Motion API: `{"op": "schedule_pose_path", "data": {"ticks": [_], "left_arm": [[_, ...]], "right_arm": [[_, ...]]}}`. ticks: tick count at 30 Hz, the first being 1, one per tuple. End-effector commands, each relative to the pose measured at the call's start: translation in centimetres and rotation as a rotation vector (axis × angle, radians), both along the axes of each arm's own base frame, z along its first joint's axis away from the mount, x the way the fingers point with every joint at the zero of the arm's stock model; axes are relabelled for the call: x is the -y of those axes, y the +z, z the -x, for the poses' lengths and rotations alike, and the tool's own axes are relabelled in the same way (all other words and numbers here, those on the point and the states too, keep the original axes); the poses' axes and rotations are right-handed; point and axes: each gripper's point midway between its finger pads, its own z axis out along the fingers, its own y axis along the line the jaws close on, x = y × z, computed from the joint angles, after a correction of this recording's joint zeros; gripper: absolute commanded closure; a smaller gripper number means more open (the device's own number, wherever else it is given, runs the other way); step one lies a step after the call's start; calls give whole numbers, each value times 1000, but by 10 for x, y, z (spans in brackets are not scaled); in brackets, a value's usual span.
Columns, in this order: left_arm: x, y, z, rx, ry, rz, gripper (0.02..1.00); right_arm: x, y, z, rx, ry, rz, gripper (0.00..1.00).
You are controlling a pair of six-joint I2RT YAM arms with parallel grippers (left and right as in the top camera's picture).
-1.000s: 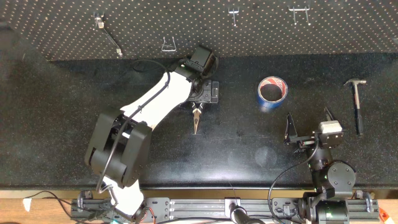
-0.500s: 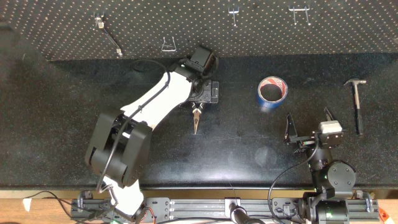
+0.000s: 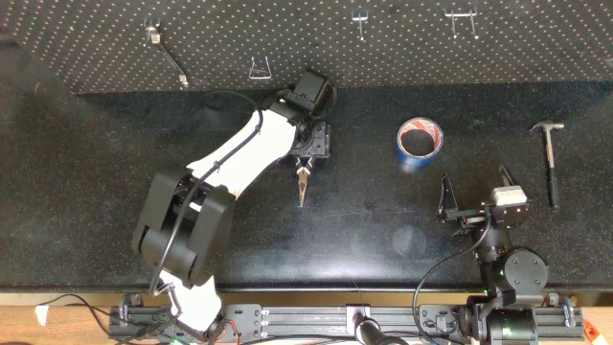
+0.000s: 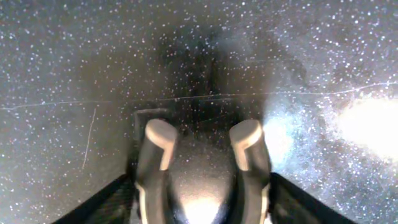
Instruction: Place Tools Onto Pegboard
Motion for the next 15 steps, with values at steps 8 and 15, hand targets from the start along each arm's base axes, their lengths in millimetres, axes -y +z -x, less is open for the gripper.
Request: {"op": "schedule_pose_path", "data": {"ticks": [8,15], "left_arm": [[-1,-3,-5,1,-1,-9,531],[-1,-3,-5,1,-1,-9,531]], "right_arm": [[0,-1,0,-1,-3,-7,7],[0,-1,0,-1,-3,-7,7]]}}
